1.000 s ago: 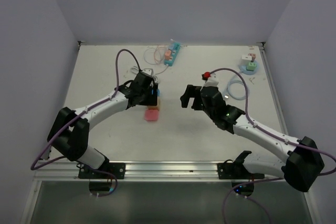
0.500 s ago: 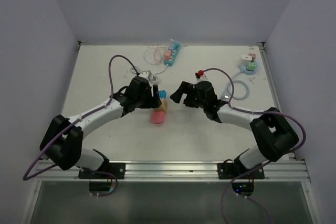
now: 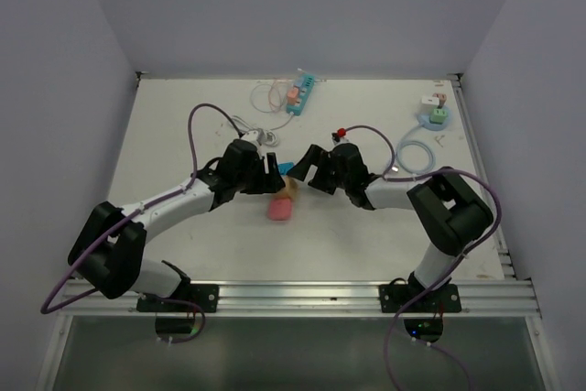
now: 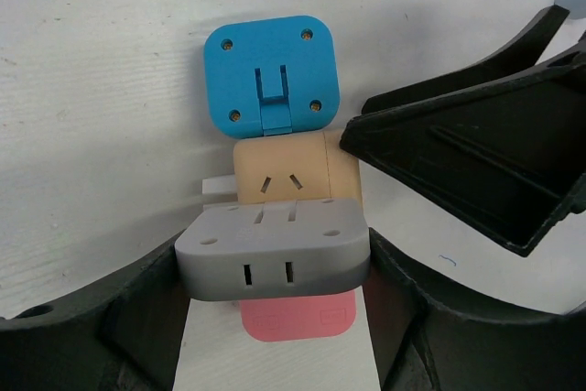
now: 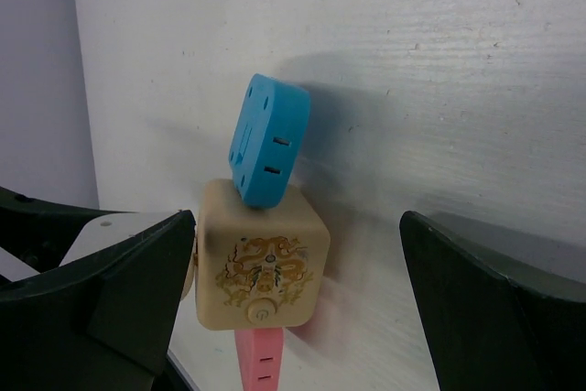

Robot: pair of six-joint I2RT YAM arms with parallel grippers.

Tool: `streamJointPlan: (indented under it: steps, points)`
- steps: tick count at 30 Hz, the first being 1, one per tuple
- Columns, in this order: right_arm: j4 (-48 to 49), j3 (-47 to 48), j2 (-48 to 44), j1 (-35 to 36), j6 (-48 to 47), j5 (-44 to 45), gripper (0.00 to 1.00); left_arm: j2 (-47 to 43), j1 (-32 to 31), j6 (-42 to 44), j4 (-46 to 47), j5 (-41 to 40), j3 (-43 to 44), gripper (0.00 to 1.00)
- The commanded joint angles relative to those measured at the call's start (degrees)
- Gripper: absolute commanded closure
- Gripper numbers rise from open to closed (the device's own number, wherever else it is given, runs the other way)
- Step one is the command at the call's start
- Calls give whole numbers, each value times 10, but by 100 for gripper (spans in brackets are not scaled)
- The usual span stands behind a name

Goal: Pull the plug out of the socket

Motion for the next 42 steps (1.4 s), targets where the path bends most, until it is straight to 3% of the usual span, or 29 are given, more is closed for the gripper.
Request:
streamJointPlan:
  steps: [1,8,15,21,26,42]
  points:
    - [47,23,18,1,36,-28,1,-10,-2,-16,70,18,1,95]
    - [49,25,39,12,56,-42,3,-8,-2,-20,99,18,-8,95]
    - [69,17,41,21,83,-58,25,-9,-1,-26,117,15,-19,95]
    - [55,12,35,22,78,-49,60,-15,-2,-32,131,8,-32,95]
    - [24,13,22,21,51,-31,99,-29,-2,-34,140,0,-44,95]
    - [-101,9,-10,11,-66,77,100,-92,1,-36,112,-35,-45,91]
